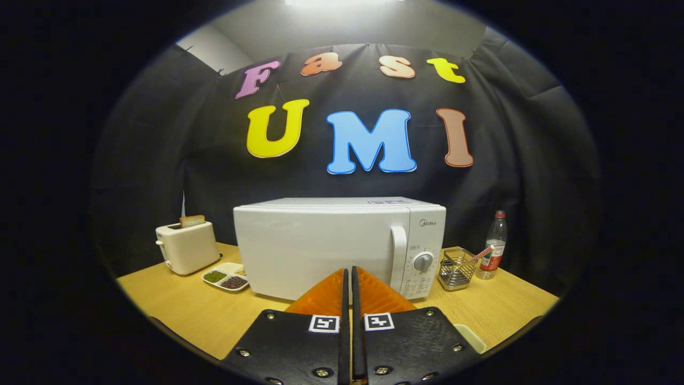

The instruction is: Open the microwave, put the food inside, and close the microwave door.

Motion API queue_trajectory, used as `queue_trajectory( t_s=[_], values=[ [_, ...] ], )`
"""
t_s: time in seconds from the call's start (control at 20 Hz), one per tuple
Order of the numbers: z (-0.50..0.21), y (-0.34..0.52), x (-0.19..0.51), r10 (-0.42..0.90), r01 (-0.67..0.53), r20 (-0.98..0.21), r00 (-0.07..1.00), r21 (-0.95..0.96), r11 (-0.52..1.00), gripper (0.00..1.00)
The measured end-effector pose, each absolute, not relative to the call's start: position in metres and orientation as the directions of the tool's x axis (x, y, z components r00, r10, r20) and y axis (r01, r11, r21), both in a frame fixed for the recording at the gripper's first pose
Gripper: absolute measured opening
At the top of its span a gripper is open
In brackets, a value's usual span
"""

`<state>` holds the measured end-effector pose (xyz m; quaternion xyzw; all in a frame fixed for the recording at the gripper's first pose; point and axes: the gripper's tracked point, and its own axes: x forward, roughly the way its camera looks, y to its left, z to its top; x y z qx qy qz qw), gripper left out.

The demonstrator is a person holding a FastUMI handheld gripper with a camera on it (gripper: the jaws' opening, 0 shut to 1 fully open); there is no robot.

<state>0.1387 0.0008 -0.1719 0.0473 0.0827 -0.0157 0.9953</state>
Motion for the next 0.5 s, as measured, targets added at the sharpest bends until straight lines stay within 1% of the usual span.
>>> queue_trajectory(
  t_s=[0.2, 0.3, 0.5],
  values=[
    [-0.133, 0.008, 0.099, -0.005, 0.016, -0.109, 0.994, 0.101, 0.995, 0.03],
    [-0.122, 0.016, 0.084, 0.028, -0.018, -0.112, 0.993, 0.088, 0.996, 0.03],
    [-0.091, 0.014, 0.055, 0.059, -0.053, -0.065, 0.996, 0.090, 0.995, 0.03]
  ],
)
